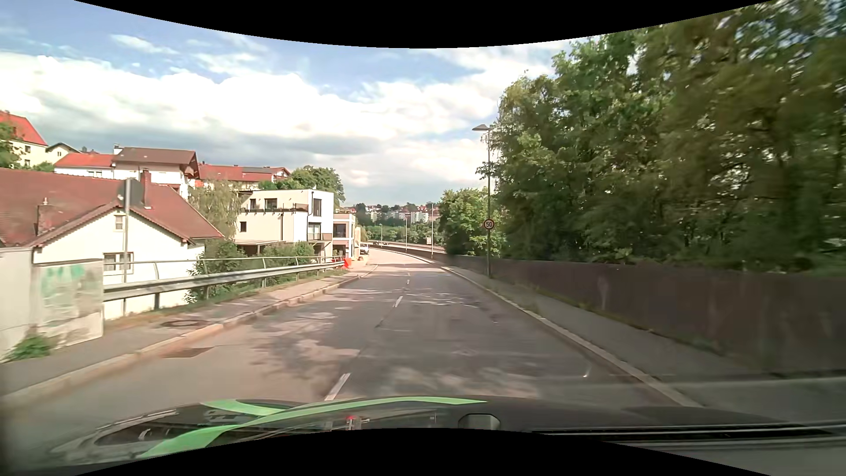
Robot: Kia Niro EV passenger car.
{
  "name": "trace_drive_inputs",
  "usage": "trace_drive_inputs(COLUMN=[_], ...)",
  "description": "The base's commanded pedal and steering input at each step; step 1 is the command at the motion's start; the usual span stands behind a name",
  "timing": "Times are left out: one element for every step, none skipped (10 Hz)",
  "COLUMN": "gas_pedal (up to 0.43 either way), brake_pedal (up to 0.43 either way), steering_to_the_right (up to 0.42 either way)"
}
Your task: Follow the waypoints while adhering to traffic rules and regulations
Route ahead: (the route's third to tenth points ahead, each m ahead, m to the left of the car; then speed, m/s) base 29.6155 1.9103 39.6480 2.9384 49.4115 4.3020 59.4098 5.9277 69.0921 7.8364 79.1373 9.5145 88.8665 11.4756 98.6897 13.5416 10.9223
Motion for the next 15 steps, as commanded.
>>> trace_drive_inputs(gas_pedal=[0.039,0.047,0.067,0.067,0.067,0.067,0.079,0.079,0.087,0.087,0.087,0.087,0.087,0.087,0.098], brake_pedal=[0.000,0.000,0.000,0.000,0.000,0.000,0.000,0.000,0.000,0.000,0.000,0.000,0.000,0.000,0.000], steering_to_the_right=[-0.015,-0.015,-0.015,-0.015,-0.015,-0.015,-0.016,-0.016,-0.016,-0.016,-0.015,-0.015,-0.015,-0.015,-0.015])
